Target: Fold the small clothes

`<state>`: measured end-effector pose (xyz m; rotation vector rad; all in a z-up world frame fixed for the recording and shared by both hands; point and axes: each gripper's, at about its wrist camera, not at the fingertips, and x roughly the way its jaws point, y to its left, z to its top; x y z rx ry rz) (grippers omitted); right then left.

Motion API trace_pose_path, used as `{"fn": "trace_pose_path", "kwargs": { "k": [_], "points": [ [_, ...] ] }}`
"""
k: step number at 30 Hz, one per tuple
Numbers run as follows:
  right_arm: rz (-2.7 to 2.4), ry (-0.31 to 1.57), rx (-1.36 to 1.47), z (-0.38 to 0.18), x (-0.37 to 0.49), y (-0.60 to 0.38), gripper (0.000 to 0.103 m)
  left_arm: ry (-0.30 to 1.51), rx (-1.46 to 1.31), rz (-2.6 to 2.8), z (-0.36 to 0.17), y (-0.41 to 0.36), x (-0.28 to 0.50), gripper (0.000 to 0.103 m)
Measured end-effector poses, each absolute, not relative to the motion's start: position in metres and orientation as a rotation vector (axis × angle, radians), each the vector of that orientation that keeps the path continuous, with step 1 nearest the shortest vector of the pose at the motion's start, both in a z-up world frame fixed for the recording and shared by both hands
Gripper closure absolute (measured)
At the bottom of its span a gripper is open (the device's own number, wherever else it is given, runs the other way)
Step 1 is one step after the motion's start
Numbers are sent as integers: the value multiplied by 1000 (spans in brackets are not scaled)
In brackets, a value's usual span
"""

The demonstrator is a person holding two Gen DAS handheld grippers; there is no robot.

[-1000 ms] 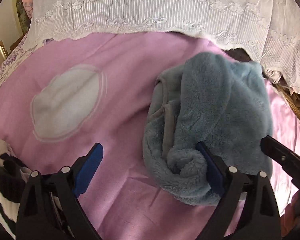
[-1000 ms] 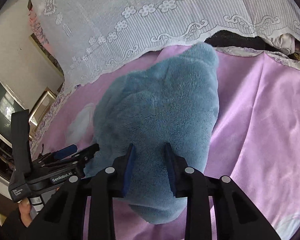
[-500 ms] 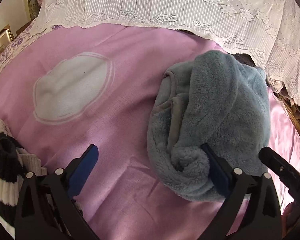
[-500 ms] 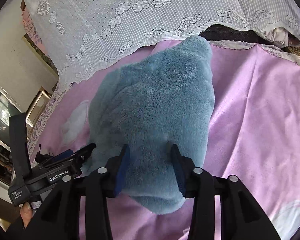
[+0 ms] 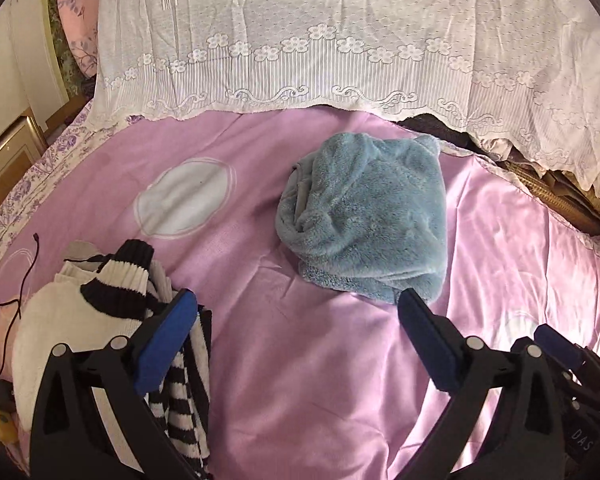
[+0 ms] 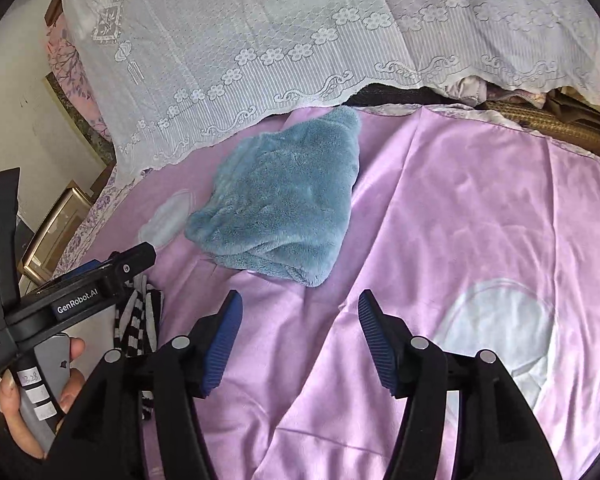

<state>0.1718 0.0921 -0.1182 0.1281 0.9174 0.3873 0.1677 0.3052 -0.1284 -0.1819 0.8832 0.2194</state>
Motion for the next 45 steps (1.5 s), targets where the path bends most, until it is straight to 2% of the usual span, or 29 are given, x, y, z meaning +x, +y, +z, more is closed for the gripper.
{"fn": "trace_pose_path", "kwargs": {
  "k": [10, 17, 21, 41, 45],
  "points": [
    [386, 783, 111, -52, 116, 88, 32, 823, -103, 212, -73, 284, 117, 5],
    [360, 752, 137, -30, 93, 88, 25, 769, -44, 182, -39, 279, 98, 5],
    [337, 745, 144, -23, 86, 84, 24, 752, -56, 146, -25, 278, 96, 5],
    [245, 738, 54, -13, 76, 82, 22, 781, -90, 83, -19, 267, 93, 4],
    [222, 748, 53, -13, 78, 84, 18, 762, -43, 123, -13, 264, 87, 4]
  ]
}}
